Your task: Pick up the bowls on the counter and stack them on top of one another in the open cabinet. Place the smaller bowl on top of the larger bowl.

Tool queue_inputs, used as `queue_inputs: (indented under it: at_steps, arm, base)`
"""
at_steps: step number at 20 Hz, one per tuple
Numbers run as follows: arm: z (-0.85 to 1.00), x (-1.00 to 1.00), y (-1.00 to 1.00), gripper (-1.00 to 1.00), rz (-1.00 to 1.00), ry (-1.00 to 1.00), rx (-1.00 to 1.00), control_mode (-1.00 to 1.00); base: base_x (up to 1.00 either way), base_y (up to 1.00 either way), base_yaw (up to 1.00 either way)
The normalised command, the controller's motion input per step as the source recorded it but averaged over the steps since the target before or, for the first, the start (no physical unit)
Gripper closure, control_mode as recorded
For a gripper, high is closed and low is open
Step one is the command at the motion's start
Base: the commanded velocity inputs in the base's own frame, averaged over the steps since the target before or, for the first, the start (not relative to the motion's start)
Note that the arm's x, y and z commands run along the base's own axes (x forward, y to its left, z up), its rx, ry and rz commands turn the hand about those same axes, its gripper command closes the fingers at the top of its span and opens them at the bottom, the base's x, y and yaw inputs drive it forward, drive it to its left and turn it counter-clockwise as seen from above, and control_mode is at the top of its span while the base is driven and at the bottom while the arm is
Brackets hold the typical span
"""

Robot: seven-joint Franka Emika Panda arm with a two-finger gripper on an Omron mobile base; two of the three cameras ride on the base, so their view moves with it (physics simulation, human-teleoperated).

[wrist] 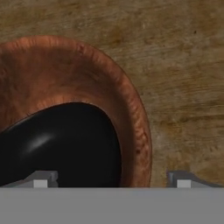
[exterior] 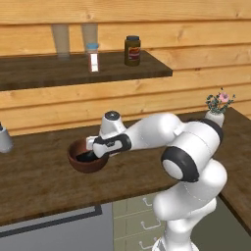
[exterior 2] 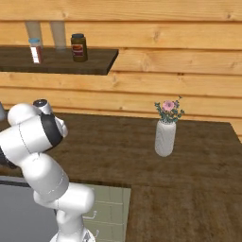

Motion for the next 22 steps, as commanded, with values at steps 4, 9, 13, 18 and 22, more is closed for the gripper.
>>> queue_inputs:
  at_steps: [4, 9, 13, 18, 22]
  arm:
    - [-0.27, 0.0, 0.0, -1.0, 0.03, 0.0, 0.0, -1.0]
    - [-0.31, 0.0, 0.08, 1.0, 0.02, 0.02, -0.01, -1.0]
    - [-0.09, 0.0, 0.01, 1.0, 0.0, -0.05, 0.0, -1.0]
    - [-0.12, -0.05, 0.0, 1.0, 0.0, -0.04, 0.0, -1.0]
    - [0.19, -0.54, 0.0, 1.0, -0.07, -0.2, 0.0, -1.0]
  base:
    - [0.0, 0.0, 0.0]
    - [0.0, 0.0, 0.0]
    - [0.0, 0.0, 0.0]
    - [0.0, 0.0, 0.0]
    - [0.0, 0.0, 0.0]
